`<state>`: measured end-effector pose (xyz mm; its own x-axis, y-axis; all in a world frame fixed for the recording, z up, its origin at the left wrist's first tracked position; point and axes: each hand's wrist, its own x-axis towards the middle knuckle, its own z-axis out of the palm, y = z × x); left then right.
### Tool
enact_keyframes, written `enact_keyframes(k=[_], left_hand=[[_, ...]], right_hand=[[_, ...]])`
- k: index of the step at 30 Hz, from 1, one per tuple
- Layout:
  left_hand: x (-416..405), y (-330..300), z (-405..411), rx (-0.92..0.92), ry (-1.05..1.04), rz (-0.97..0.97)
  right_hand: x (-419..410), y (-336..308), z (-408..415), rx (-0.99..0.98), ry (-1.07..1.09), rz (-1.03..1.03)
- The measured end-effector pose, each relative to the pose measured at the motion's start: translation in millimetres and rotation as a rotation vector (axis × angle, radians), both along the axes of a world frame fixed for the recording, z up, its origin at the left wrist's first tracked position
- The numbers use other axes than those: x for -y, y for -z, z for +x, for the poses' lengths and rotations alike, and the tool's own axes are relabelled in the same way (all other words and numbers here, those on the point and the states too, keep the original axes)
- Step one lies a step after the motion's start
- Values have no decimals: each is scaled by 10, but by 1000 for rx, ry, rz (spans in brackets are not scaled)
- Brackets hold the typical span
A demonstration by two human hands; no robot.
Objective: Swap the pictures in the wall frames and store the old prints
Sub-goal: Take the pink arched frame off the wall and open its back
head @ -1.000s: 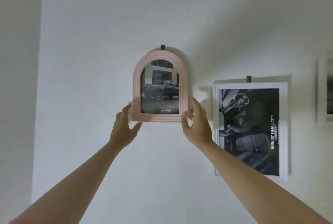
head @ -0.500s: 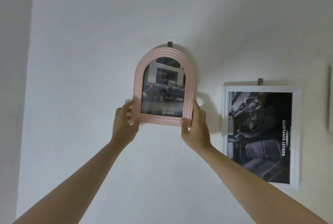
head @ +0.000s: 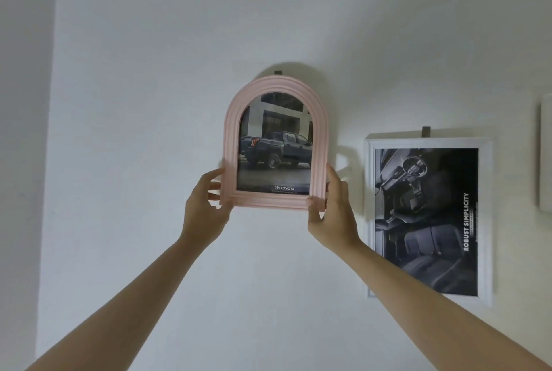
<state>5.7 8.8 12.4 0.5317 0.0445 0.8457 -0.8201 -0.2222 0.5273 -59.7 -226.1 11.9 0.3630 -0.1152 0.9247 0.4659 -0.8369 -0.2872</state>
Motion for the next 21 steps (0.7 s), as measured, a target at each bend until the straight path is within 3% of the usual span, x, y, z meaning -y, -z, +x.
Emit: enact_keyframes(k=[11, 21], left_hand=[[-49, 805, -1126, -380, 193, 67], [297, 2217, -2220, -689, 219, 240]], right_hand=[[98, 868, -912, -99, -249, 192], [478, 2251, -2268, -498, -306, 463]])
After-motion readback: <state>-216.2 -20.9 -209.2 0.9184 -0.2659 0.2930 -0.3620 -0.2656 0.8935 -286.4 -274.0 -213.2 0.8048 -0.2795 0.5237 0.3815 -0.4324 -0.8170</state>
